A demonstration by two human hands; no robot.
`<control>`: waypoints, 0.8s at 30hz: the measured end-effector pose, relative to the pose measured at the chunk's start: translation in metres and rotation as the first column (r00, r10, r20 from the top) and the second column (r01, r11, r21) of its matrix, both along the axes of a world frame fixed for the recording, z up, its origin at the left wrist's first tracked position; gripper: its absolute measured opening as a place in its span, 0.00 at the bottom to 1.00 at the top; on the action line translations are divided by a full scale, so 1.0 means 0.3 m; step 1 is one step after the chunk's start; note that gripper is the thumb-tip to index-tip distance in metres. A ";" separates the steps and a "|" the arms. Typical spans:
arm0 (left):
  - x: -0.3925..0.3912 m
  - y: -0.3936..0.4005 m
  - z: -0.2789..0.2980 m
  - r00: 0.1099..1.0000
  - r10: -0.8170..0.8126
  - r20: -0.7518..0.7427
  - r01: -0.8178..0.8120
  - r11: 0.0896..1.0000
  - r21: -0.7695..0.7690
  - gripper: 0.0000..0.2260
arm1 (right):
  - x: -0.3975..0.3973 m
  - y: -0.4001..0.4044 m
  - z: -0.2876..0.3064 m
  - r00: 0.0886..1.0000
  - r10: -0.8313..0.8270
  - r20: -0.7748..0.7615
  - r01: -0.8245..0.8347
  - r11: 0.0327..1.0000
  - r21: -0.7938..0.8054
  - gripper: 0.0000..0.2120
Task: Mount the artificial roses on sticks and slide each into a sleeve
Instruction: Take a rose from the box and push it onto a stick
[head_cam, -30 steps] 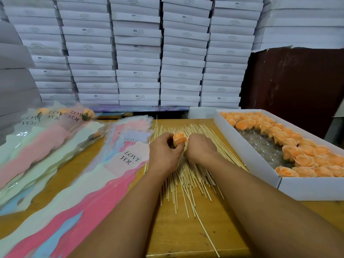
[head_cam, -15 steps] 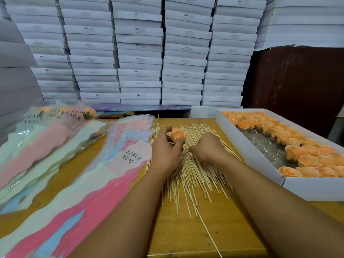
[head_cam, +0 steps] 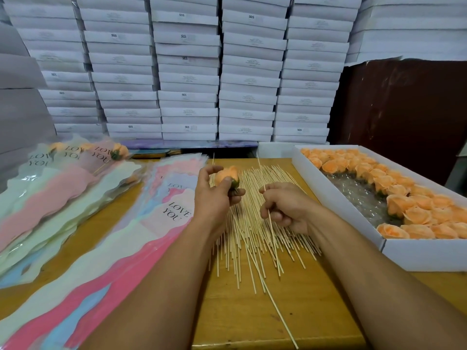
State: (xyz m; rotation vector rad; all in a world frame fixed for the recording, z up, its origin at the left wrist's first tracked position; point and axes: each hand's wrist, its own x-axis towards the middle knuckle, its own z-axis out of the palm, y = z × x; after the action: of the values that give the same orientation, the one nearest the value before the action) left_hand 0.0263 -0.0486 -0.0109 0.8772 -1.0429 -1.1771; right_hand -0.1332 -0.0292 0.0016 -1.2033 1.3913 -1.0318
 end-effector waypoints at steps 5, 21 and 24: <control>0.007 -0.002 0.008 0.979 -0.057 -0.195 0.071 0.995 0.069 0.10 | 0.013 0.030 0.021 0.998 0.022 0.056 -0.021 1.000 -0.023 0.11; 0.026 -0.013 0.019 0.913 -0.060 -0.403 0.134 0.978 0.158 0.13 | 0.038 0.074 0.040 0.961 0.237 0.141 -0.223 0.969 -0.105 0.17; 0.027 -0.016 0.021 0.901 -0.051 -0.430 0.129 0.979 0.155 0.12 | 0.053 0.084 0.042 0.949 0.248 0.193 -0.234 0.968 -0.095 0.17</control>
State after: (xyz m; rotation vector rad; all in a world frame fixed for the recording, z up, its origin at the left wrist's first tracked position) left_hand 0.0344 -0.0534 -0.0047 0.6704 -0.6312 -1.4804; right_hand -0.1172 -0.0040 0.0143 -1.2476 1.0286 -1.0059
